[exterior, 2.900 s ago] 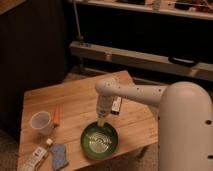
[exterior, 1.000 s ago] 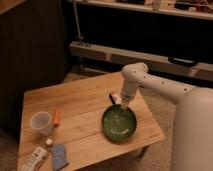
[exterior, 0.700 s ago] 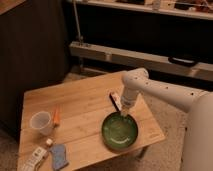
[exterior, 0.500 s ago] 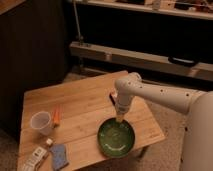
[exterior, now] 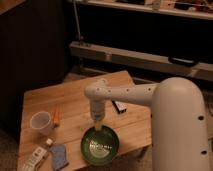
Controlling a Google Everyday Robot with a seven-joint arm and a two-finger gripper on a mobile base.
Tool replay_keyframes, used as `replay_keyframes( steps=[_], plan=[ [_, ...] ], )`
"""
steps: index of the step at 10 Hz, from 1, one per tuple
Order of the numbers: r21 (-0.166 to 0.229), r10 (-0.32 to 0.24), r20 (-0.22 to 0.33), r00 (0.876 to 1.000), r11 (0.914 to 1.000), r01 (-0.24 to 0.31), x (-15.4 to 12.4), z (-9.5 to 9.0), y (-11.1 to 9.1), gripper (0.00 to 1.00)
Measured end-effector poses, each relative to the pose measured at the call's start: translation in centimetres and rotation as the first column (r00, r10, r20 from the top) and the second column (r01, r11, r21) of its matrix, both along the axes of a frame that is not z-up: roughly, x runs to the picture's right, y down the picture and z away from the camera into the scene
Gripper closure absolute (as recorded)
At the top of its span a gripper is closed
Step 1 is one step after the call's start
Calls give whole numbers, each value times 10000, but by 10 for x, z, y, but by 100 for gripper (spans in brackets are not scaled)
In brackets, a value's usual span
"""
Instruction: Drag the ceramic bowl in a circle
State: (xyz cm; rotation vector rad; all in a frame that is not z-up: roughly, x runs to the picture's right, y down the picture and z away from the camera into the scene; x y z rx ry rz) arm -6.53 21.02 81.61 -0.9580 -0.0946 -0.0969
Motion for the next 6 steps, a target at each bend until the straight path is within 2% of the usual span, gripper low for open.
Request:
replay_keyframes(
  steps=[1, 3, 6],
  plan=[
    [35, -324, 414, 9986, 9995, 323, -22, -4, -6, 100],
    [234, -542, 802, 9953, 9983, 525, -49, -5, -20, 100],
    [701, -188, 681, 9975, 9974, 140, -54, 11, -55, 100]
  ],
)
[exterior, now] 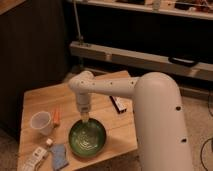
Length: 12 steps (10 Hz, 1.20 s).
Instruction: Drag the ceramic bowl in a circle
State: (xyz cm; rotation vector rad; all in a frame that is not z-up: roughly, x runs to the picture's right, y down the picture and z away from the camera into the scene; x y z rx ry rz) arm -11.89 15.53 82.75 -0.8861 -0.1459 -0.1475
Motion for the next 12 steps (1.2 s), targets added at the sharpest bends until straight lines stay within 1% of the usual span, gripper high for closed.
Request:
replay_keyframes(
  steps=[1, 2, 4, 5, 6, 7, 8, 9, 10, 12],
  plan=[
    [245, 253, -173, 9995, 9994, -249, 6, 10, -18, 100],
    [501, 577, -468, 9972, 9972, -554, 22, 24, -39, 100],
    [874, 1188, -859, 9892, 9899, -1113, 47, 42, -72, 100],
    [1144, 1688, -1131, 9791, 9811, -1560, 70, 50, -94, 100],
    [1322, 1995, -1337, 9707, 9744, -1820, 88, 54, -106, 100],
    [1490, 2280, -1593, 9606, 9674, -2049, 113, 56, -114, 100],
    [1631, 2454, -1830, 9520, 9625, -2168, 137, 56, -117, 100],
    [1785, 2647, -2129, 9405, 9569, -2289, 166, 51, -114, 100],
    [1895, 2811, -2408, 9290, 9523, -2390, 189, 45, -107, 100],
    [1950, 2987, -2886, 9097, 9485, -2496, 227, 31, -89, 100]
  ],
)
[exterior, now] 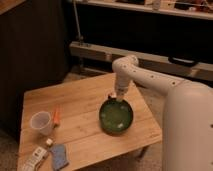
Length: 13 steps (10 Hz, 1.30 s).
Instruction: Drag the ceramic bowl in a circle
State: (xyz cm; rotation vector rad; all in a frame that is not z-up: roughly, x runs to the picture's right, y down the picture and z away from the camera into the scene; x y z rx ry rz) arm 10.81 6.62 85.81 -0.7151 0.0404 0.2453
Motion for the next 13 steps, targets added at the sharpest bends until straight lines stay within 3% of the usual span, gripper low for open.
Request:
replay_keyframes(
  steps=[2, 5, 7, 9, 12, 13],
  plan=[
    [-217, 30, -153, 9999, 9998, -34, 15, -13, 22, 100],
    [-806, -504, 116, 9987, 9954, 511, -9, -41, 74, 100],
    [-1324, -1132, 616, 9917, 9838, 1206, -47, -53, 116, 100],
    [-1648, -1755, 1230, 9768, 9670, 1945, -87, -52, 139, 100],
    [-1456, -2858, 2593, 9225, 9327, 3299, -160, -65, 148, 100],
    [-1285, -3281, 3211, 8884, 9143, 3841, -192, -75, 150, 100]
  ],
)
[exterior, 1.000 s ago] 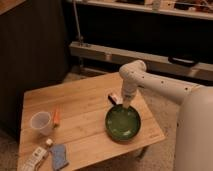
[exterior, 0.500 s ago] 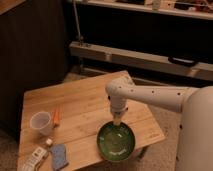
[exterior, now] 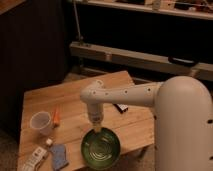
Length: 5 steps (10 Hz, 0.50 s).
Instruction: Drag the ceramic bowl in a circle
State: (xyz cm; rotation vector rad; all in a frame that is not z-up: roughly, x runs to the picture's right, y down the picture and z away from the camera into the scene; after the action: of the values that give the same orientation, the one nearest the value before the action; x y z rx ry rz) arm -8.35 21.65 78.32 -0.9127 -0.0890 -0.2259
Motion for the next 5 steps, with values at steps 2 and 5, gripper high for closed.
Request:
replay_keyframes(
  steps=[2, 5],
  plan=[
    [-11, -363, 523, 9980, 9993, 364, -30, -10, 5, 100],
    [329, 52, 587, 9983, 9994, -72, -49, -13, -9, 100]
  ],
)
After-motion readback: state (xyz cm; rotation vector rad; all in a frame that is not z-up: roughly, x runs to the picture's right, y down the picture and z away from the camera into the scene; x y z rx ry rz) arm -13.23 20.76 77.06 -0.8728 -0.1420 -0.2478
